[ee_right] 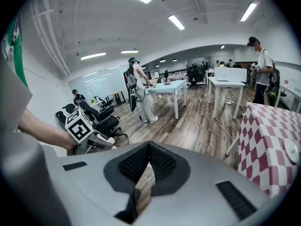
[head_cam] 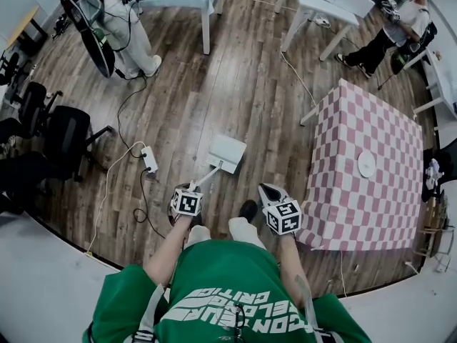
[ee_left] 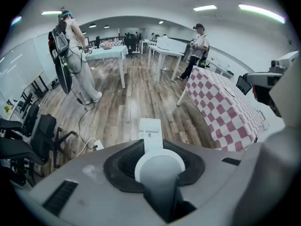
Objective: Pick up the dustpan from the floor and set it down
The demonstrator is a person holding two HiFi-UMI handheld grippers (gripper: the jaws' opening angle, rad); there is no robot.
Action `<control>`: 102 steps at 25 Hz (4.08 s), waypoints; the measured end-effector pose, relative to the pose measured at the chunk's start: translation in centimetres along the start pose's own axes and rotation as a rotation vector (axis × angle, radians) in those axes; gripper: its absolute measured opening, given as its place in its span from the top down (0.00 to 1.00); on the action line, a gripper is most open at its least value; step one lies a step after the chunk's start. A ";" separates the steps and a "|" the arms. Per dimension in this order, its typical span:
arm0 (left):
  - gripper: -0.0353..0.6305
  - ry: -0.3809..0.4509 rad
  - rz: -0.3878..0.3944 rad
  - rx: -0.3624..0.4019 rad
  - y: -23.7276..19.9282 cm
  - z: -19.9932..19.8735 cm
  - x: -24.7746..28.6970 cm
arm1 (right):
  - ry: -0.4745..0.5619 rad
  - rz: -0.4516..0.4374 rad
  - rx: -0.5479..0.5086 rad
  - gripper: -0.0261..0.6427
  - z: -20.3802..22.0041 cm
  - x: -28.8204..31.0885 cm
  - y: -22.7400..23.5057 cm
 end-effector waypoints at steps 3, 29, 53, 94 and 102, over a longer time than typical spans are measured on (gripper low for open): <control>0.79 0.075 0.031 -0.002 0.2 -2.0 -1.8 | 0.020 0.014 0.003 0.95 -0.6 -0.1 0.6; 0.79 0.504 0.054 -0.036 -2.0 -12.0 -16.3 | 0.119 0.042 -0.016 0.95 -5.7 0.4 1.4; 0.79 0.499 0.027 -0.074 -2.7 -11.7 -16.4 | 0.123 0.045 -0.015 0.95 -5.7 0.4 1.6; 0.79 0.300 0.035 -0.080 -1.1 -8.9 -10.4 | 0.094 0.042 0.003 0.95 -4.1 0.2 2.7; 0.79 0.233 0.036 -0.090 -1.4 -7.9 -7.8 | 0.068 0.035 0.020 0.95 -3.1 1.2 3.1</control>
Point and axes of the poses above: the fingertips, and each gripper's own axes: x forward along the fingers, y to its right, z out of its underside, the point moved 5 cm from there along -x, backward along the fingers, and after that the axes turned 4 degrees about z, right-handed, at the moved point
